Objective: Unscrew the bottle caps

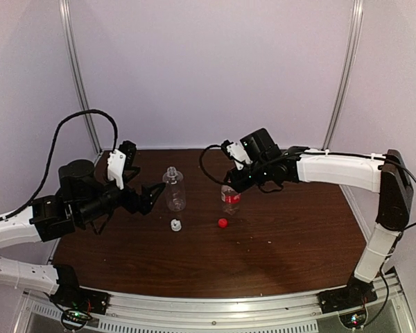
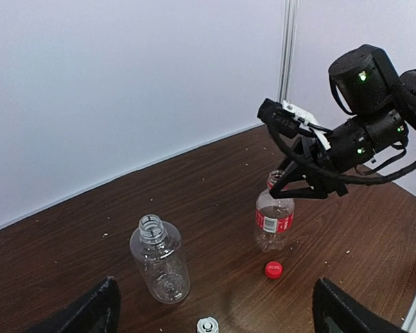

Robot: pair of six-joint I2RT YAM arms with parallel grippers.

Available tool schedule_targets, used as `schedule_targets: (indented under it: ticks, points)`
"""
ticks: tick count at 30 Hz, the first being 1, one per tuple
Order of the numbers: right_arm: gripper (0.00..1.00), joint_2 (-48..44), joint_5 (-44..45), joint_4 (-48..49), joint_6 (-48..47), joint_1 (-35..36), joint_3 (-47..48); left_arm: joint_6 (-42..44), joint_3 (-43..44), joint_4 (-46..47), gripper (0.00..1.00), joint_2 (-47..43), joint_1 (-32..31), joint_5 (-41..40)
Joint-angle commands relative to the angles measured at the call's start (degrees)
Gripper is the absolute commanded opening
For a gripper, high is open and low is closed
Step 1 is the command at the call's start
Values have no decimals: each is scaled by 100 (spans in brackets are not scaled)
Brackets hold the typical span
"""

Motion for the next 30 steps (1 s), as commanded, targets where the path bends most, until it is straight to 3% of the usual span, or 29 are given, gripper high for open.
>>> schedule_targets:
  ticks: [1,16,30]
  points:
    - [15,243,-81,291,28,-41,197,-38,35,119,98,-45,-2,-99]
    - [29,193,-182,869,51,-44,-335,-62,-89,118,98,-93,-6,-164]
    - [69,-118,-187,937,51,-42,-622,-35,-63,96,98,-110,-8,-233]
